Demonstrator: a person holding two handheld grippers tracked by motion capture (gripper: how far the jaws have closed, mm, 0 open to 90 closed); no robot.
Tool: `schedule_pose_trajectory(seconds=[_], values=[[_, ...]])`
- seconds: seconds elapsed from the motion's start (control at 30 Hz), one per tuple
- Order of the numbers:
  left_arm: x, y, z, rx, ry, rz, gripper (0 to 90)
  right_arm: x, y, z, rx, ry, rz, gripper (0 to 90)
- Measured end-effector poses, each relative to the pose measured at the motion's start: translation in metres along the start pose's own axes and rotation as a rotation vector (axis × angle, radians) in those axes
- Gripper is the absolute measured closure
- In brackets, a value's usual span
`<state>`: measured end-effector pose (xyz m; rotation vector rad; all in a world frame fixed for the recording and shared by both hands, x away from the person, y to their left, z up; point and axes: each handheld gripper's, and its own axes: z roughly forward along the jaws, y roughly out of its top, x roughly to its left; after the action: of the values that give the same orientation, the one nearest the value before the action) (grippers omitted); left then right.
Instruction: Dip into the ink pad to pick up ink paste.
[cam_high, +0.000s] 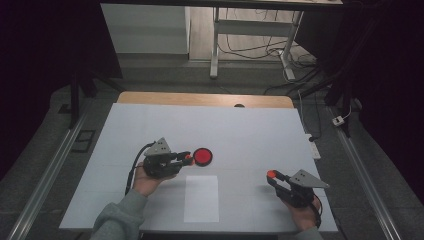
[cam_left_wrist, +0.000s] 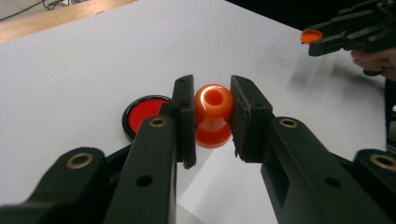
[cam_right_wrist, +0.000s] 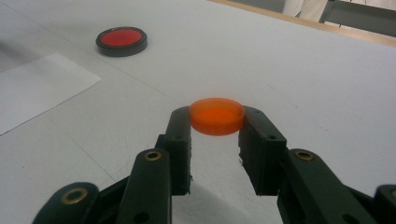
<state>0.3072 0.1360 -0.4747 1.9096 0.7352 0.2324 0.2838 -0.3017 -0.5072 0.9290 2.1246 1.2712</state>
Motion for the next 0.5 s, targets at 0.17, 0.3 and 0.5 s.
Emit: schedule_pose_trajectory(seconds=[0.17,0.3,0.5], values=[[-0.004,-0.006,-0.005,0.024,-0.014,0.010,72.3,0.000,0.000,0.000,-0.005,0.009,-0.002,64.5],[-0.006,-0.010,-0.008,0.027,-0.021,0.008,72.2,0.001,0.000,0.001,-0.002,0.010,-0.003,64.5],[-0.011,-0.016,-0.008,0.038,-0.040,0.009,72.0,0.002,0.000,0.002,0.002,0.014,-0.010,64.5]])
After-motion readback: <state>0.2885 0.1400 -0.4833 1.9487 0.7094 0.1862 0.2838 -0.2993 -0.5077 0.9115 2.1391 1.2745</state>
